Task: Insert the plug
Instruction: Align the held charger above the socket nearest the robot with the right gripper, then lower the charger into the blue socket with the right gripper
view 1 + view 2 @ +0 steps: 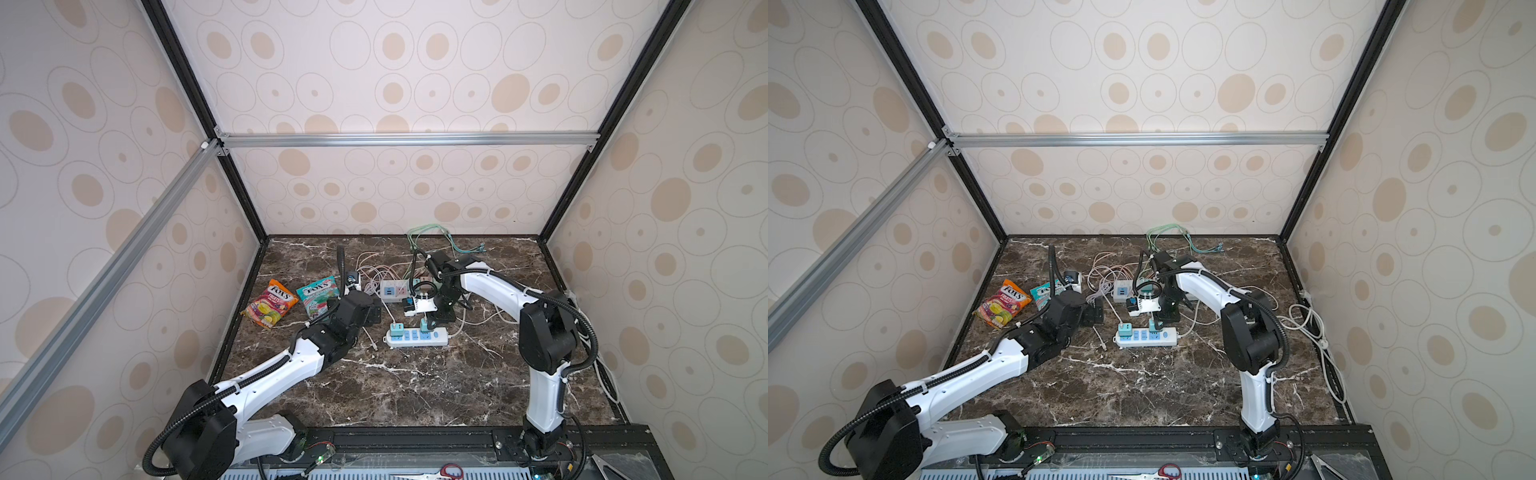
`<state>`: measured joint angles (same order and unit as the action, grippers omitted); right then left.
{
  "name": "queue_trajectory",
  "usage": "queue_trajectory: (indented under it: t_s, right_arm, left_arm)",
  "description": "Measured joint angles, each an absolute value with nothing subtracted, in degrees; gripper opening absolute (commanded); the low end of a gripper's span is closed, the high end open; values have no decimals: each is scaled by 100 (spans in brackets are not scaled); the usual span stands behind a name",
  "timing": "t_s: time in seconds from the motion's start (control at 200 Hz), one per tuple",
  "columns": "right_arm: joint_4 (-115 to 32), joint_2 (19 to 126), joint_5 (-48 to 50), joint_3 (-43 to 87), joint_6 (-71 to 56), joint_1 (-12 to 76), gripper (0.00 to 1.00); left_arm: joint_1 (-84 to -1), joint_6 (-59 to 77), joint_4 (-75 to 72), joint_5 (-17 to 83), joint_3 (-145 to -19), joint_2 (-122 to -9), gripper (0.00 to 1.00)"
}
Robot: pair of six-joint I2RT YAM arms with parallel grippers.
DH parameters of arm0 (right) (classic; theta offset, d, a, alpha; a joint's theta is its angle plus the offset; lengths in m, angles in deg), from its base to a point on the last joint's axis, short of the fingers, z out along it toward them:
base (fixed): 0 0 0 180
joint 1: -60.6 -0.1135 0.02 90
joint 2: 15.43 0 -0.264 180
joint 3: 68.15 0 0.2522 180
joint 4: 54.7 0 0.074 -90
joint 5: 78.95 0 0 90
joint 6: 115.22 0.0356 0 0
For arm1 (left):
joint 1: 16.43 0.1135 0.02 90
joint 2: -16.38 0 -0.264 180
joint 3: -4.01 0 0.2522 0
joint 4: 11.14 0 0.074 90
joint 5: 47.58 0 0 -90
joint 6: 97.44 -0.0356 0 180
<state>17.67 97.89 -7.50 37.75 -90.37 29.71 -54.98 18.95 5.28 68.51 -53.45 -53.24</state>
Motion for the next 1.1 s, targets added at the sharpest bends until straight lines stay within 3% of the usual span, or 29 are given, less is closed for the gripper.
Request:
queue_trajectory:
  t_s: [1.1]
  right_arm:
    - [1694,9786,-671,3764,-9008,2842,0]
  left_arm:
    - [-5498,1904,740,6862,-5437,-5480,98]
